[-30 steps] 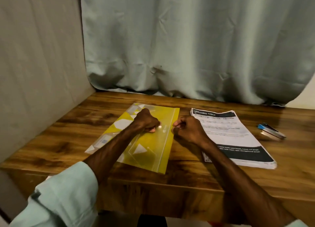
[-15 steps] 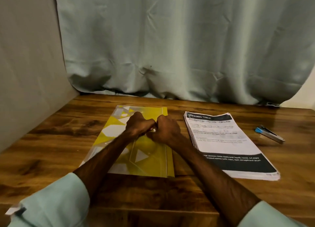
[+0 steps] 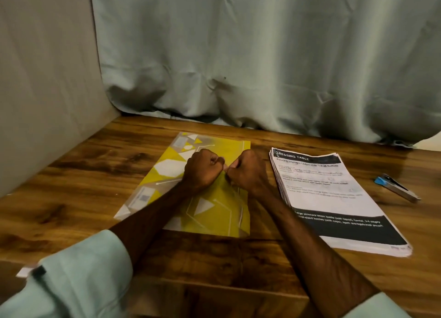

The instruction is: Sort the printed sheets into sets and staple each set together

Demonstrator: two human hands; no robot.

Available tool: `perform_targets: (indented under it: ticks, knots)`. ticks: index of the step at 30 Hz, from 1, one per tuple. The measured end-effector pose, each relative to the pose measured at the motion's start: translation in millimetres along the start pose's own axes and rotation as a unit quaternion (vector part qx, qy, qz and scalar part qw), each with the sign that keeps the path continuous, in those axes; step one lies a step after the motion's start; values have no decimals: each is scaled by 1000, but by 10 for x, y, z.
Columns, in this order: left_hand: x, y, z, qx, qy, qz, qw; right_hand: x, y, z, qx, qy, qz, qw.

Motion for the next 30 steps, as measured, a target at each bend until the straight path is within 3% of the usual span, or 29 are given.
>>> perform_targets:
  ticks: [4,10,16,21,25,30]
  knots:
    - [20,48,19,-24,16,5,1000,114,35,36,-82,2,-38,996]
    - [129,156,57,-174,27,-28,984,256,203,229,-212,114,-85,967]
    - [172,162,53,-172,6,-8,985,282,175,326,-252,101,-81,959]
    - [241,189,16,-209,-24,-7,978,104,376,493,-177,111,-64,976]
    - [227,217,-4,-261,-60,26,963,145,346,699,-53,148,-21,987]
    - [164,154,15,-282,-102,67,952,150,417,634,58,101,-57,992]
Point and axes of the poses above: each hand's wrist, its own x-axis away from the middle knuckle, its own z-axis out of the back of the hand, y = z × x, the point moved 4 cm from there along -x, towards the middle knuckle, and after that the axes turned 5 degrees about z, right-handed, at the moved point
